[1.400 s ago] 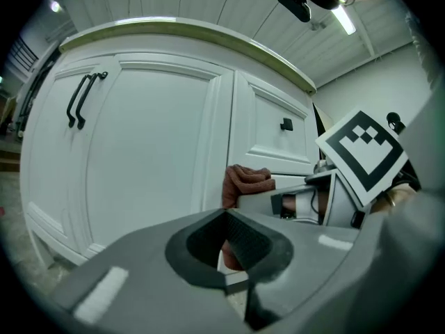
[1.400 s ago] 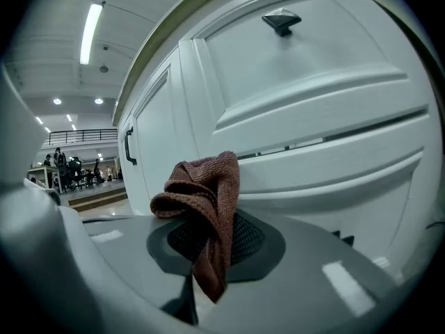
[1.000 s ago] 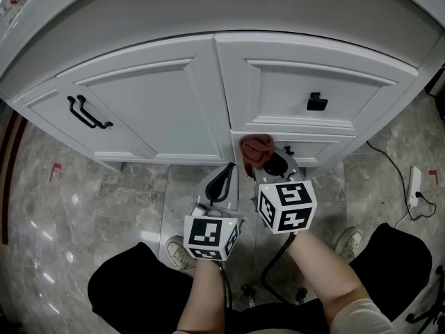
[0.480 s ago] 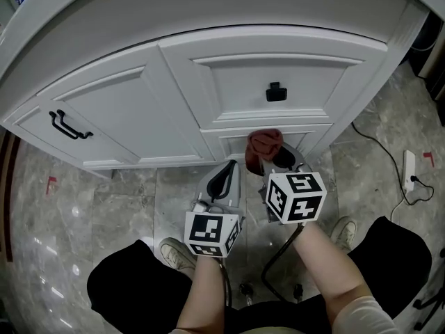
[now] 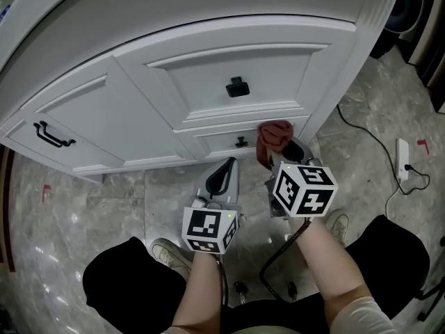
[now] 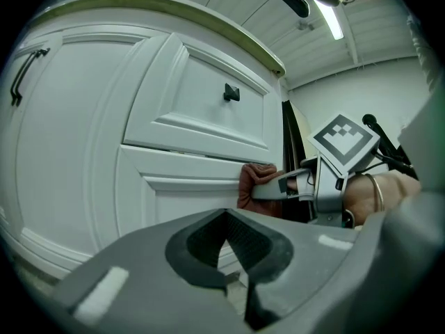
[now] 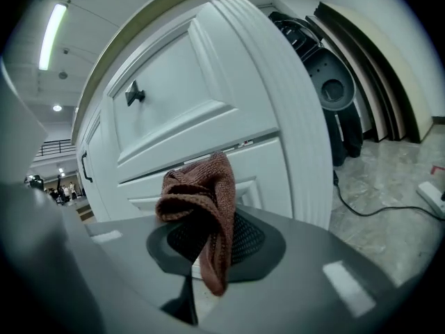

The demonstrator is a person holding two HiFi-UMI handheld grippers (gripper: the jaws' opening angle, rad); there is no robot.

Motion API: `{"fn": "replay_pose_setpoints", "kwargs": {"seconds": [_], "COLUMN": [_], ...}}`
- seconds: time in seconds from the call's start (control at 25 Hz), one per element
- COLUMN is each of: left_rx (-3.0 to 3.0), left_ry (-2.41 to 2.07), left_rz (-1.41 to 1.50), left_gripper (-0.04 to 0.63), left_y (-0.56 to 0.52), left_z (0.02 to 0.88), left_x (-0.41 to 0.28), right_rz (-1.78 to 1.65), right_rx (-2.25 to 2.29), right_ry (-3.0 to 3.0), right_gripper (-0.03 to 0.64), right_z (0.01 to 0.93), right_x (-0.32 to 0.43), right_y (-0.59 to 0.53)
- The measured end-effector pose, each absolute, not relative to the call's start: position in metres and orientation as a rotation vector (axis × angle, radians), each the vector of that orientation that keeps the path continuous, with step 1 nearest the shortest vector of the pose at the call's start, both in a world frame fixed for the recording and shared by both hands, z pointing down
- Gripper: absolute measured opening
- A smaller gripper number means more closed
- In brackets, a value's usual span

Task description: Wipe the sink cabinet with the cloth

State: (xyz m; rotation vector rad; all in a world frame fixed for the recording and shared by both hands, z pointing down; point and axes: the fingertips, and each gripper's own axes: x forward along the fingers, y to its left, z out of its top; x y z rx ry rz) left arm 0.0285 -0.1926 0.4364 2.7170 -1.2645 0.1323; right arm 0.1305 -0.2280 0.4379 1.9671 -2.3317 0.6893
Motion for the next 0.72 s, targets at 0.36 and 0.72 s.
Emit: {"fn": "replay_pose_setpoints", "kwargs": {"seconds": [0.36, 0.72], "left_rx": [2.738, 2.704], "left_ry": [-1.203, -1.253], "left_rz": [0.133, 0.180], "left_gripper": [0.002, 0.000], "left_y": [-0.188, -0.189], "left_z": [0.442, 0.458], "left_x": [0.052, 0.025], "right_rz": [0.677, 0.645], "right_rx": [2.083, 2.153], "right_ry": [-2.271, -2.243], "right_gripper": [0.086, 0.083], "right_z": [0.431, 0.438], "right_x": [0.173, 0.164], "right_y": [-0.218, -0.205]}}
